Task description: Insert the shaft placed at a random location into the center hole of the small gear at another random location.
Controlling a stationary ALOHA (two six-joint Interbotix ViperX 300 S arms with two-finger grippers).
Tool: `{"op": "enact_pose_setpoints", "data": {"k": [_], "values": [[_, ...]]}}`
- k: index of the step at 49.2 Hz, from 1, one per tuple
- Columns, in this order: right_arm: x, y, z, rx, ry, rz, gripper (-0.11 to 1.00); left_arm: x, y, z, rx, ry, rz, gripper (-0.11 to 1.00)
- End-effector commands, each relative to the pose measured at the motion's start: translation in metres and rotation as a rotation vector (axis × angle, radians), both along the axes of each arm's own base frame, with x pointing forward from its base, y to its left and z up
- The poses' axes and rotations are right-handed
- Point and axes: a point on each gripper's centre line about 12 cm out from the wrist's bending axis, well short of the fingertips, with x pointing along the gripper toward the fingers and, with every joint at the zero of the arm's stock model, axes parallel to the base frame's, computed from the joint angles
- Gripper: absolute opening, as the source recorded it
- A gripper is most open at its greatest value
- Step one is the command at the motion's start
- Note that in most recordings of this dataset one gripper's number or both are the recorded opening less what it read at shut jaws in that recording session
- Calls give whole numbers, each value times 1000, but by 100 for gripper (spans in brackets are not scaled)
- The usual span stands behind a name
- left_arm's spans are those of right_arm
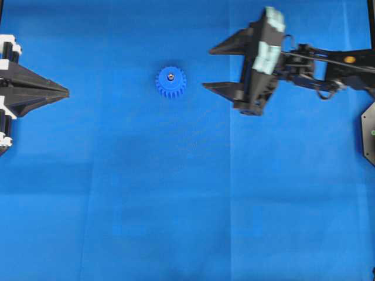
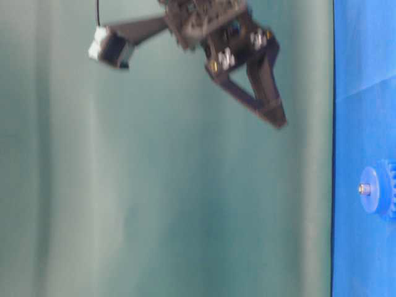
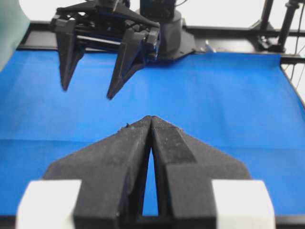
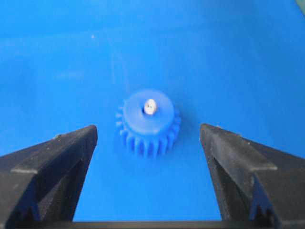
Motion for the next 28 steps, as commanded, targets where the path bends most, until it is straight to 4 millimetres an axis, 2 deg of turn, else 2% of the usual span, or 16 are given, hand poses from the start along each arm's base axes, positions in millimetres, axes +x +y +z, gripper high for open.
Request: {"op": "enact_pose_setpoints", "data": {"k": [1,13,28], "values": [[-12,3,13,-7,-44,-1,73,0,0,5,0,-11,1,0],[-39,8,15,1,-60,-7,73,-1,0,6,2,-12,1,0],[-43,8,16,-2,-70,-8,73,-1,0,5,-18,-9,1,0]]}}
